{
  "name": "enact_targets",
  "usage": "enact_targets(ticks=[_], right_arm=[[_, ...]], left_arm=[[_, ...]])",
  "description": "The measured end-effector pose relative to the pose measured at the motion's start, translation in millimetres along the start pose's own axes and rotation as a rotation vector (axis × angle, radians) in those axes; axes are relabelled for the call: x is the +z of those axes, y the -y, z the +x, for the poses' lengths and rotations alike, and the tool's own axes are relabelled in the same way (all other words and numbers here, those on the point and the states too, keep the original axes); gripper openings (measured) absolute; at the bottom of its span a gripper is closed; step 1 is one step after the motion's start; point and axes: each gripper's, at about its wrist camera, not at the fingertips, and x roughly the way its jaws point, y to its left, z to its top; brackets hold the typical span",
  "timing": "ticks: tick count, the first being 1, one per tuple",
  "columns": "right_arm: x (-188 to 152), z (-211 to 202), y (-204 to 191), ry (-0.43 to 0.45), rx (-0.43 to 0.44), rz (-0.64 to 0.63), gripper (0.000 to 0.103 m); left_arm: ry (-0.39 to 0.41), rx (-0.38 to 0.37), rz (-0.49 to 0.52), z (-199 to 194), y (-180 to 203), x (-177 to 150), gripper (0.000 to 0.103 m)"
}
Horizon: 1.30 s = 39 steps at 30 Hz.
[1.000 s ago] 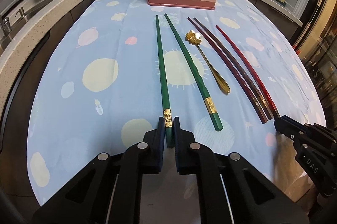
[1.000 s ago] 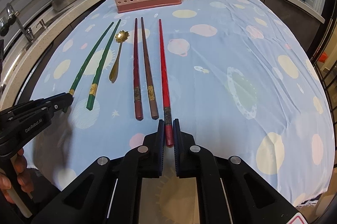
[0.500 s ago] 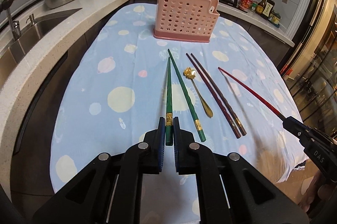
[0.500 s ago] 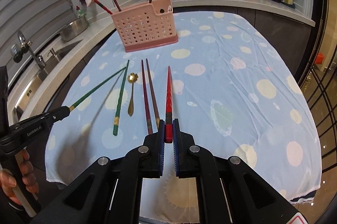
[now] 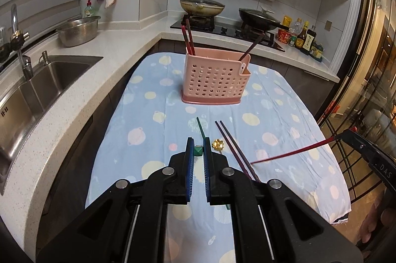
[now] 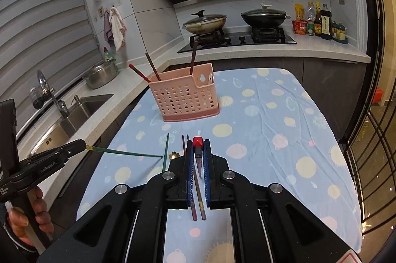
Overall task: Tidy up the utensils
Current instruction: 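Lift both chopsticks and carry them over the pink holder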
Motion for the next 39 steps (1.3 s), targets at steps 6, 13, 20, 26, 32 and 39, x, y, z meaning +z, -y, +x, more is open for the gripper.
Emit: enact_targets(ticks=[6,13,20,26,32,39], right_arm=[[24.7,0.7,-3.3,0.037,0.021,-0.007,0.007],[61.0,7.1,-2.0,0.08,0.045,0.001,0.007],[110.1,14.4,-7.2,0.142,0.091,0.009,0.007],[163.4,32.7,-20.0,0.208,0.117,0.008,0.007],[208.4,62.3,-33.2,0.238,0.129,0.007,0.007],[243.6,101.5,-41.4,0.25,0.123,0.011,0.007]], left_arm=[[0.058,0.011,0.011,-4.0,-0.5,29.4,0.007],[0.109,0.001,0.014,-3.8,-0.8,67.7,0.007],[0.19,-0.007,0.034,-10.8,8.3,118.4,0.007],[0.28,0.001,0.053,-10.0,17.7,175.1,0.007],[0.332,-0.001,0.086,9.3,24.0,226.7,0.007],[0.349,-0.008,0.099,38.7,27.0,266.3,0.007]])
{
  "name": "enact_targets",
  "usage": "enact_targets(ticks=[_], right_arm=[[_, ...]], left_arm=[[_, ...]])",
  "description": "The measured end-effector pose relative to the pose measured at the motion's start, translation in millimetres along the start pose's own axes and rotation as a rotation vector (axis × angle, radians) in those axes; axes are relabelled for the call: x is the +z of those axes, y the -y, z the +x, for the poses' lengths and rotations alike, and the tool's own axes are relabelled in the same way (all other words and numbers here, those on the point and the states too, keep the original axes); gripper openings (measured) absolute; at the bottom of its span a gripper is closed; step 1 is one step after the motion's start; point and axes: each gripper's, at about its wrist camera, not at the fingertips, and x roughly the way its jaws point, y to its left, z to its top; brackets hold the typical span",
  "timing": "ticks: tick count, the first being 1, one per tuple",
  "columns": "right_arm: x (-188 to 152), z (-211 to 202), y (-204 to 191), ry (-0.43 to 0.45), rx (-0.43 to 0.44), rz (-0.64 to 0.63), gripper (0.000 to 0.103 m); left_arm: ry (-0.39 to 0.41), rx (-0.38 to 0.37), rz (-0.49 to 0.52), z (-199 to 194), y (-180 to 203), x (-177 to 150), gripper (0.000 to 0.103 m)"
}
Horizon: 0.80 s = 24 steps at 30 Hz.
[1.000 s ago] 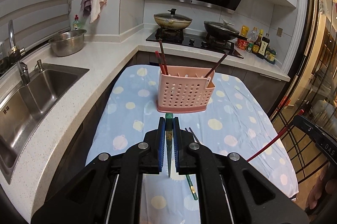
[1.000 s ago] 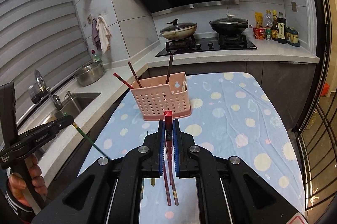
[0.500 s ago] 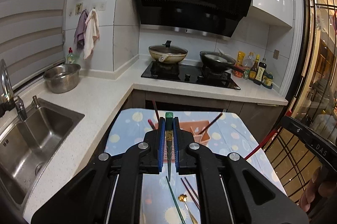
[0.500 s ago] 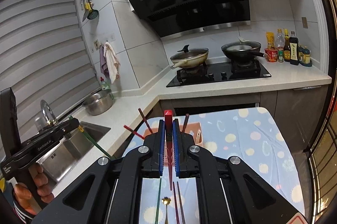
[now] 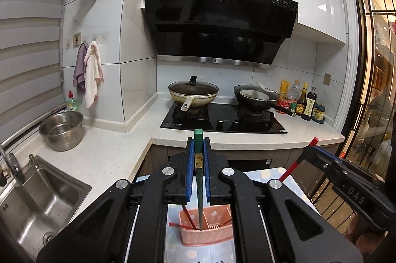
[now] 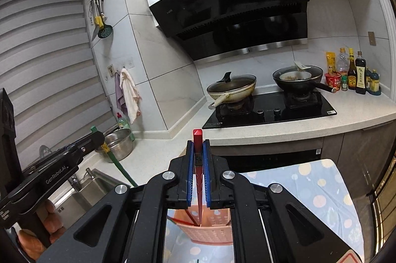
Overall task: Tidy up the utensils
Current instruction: 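Lift both chopsticks and carry them over the pink holder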
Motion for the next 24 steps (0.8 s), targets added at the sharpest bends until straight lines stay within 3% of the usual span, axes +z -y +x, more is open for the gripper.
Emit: enact_targets(ticks=[5,14,16,18,21,24], right_arm=[[-10.0,40.2,8.2,-0.052,-0.027,0.0,0.007],[-46.0,85.0,30.1,-0.173,-0.063,0.036,0.01],[-50.2,84.2,32.3,-0.172,-0.071,0.046,0.022],[-53.0,79.1,33.0,-0.16,-0.08,0.047,0.034],[-55.1,66.5,33.0,-0.147,-0.083,0.052,0.038],[-56.8,50.8,31.7,-0.137,-0.081,0.054,0.041]], left_arm=[[-0.034,-0.004,-0.007,33.4,-2.5,-8.4,0.007],[-0.159,0.019,-0.024,82.0,-9.6,-52.2,0.007],[-0.173,0.039,-0.029,84.0,-10.5,-59.3,0.019],[-0.17,0.06,-0.041,81.0,-12.7,-65.5,0.05],[-0.162,0.08,-0.039,71.2,-12.3,-71.2,0.059],[-0.164,0.084,-0.038,59.9,-11.9,-74.1,0.062]])
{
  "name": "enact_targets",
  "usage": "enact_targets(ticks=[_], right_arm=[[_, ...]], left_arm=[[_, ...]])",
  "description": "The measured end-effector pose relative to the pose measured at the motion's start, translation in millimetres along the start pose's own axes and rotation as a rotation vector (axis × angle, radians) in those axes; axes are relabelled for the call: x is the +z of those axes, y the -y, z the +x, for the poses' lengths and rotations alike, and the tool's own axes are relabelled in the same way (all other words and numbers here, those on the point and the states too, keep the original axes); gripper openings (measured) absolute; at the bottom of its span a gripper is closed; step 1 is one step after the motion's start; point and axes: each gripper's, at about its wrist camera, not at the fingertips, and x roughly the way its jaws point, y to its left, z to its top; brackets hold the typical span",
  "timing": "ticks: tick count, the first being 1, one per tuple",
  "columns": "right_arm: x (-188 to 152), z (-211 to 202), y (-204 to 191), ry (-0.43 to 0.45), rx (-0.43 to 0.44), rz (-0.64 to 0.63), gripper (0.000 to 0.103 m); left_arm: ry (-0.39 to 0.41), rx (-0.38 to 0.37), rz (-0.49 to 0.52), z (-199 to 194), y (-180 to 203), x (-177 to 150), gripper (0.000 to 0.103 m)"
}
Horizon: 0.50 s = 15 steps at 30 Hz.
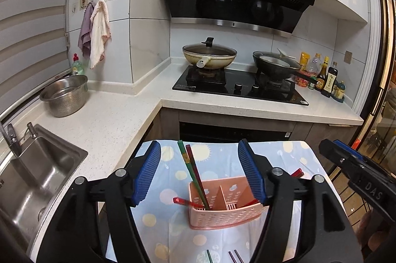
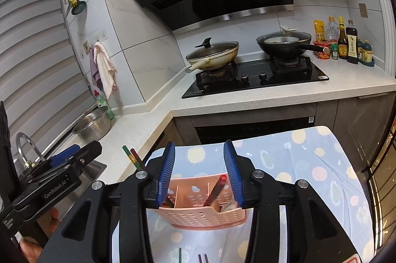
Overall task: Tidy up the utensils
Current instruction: 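Lower both chopsticks into the pink holder and open both tools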
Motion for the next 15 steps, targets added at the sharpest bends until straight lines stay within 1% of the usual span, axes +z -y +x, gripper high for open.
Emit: enact_targets(ticks=[1,2,3,5,7,8,10,13,15], right_arm=[[-1.7,-5.9,-0.4,0.004,0.0,0.0,0.041],[-3.0,-11.8,-0.5,0.007,0.0,0.0,0.042],[-5.4,-18.7,-1.2,0.009,0.002,-0.001,0.042],[-10.2,-31.2,-2.6,0.012,0.005,-0.003,0.042],[-17.3,-44.5,-4.0,0.015,0.004,-0.01,0.044],[-21.2,-51.3,-4.6,0.017,0.003,-0.012,0.047],[-30.7,-65.6,-6.2,0.024,-0.008,-0.02,0.05],[-45.7,-85.5,-7.2,0.027,-0.017,-0.03,0.051],[-56.8,-97.3,-5.5,0.018,-0.012,-0.024,0.051]], left_arm=[[0.0,0.001,0.001,-4.0,0.0,-1.5,0.062],[0.0,0.002,0.003,-8.7,0.2,-3.1,0.064],[0.001,0.005,0.004,-13.9,0.7,-4.9,0.068],[0.011,0.008,0.005,-24.9,1.8,-8.6,0.071],[0.017,0.004,0.008,-36.7,2.6,-12.9,0.071],[0.019,0.002,0.01,-42.3,3.1,-15.5,0.072],[0.019,0.005,0.016,-53.5,4.5,-21.8,0.073],[0.012,0.01,0.027,-68.0,6.6,-32.2,0.075],[0.008,0.015,0.033,-77.7,8.5,-41.3,0.081]])
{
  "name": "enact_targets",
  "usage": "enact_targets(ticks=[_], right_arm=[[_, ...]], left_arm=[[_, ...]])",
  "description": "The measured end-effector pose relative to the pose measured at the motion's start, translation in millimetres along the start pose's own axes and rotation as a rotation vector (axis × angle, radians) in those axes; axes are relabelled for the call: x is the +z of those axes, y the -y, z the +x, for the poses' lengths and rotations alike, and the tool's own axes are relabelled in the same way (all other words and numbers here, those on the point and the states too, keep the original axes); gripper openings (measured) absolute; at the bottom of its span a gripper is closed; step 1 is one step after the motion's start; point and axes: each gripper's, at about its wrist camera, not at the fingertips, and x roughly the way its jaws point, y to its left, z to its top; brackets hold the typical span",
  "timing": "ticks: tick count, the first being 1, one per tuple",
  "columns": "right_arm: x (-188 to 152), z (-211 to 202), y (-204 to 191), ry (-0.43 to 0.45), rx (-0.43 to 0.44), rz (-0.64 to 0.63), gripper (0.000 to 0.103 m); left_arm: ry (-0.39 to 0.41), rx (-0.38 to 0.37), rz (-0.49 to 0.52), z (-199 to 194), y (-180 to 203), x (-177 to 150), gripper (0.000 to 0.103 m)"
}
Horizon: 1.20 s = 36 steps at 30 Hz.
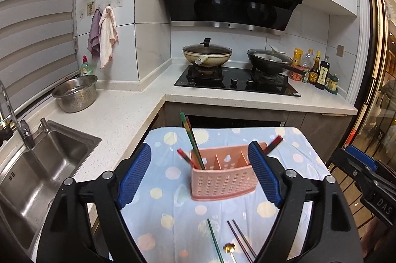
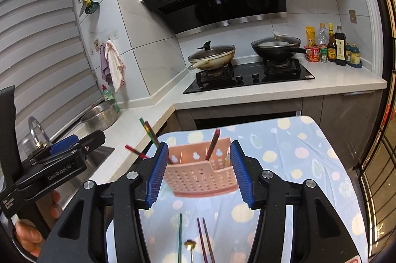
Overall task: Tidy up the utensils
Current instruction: 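Lower both chopsticks into the pink holder and open both tools, then withdraw both tools back over the remaining utensils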
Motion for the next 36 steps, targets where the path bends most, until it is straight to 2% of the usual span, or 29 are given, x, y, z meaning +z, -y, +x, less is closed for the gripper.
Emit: enact_targets(ticks=[2,7,18,27,36], right_arm=[[-12.1,-10.6,2.1,-0.011,-0.004,0.004,0.051],[-46.2,-31.2,6.5,-0.046,-0.029,-0.009,0.051],[-138.9,-54.4,27.9,-0.184,-0.099,-0.043,0.051],[-212.9,-48.3,38.4,-0.332,-0.111,-0.035,0.051],[-246.7,-45.9,45.0,-0.398,-0.117,-0.028,0.051]], left_arm=[[-0.002,0.006,0.002,-9.6,1.8,-10.6,0.085],[-0.034,0.002,0.017,-26.9,8.3,-40.3,0.085],[-0.162,0.004,0.003,-43.9,9.8,-119.3,0.089],[-0.31,0.004,0.002,-36.1,18.4,-195.5,0.089],[-0.409,-0.015,0.017,-19.2,34.5,-251.2,0.089]])
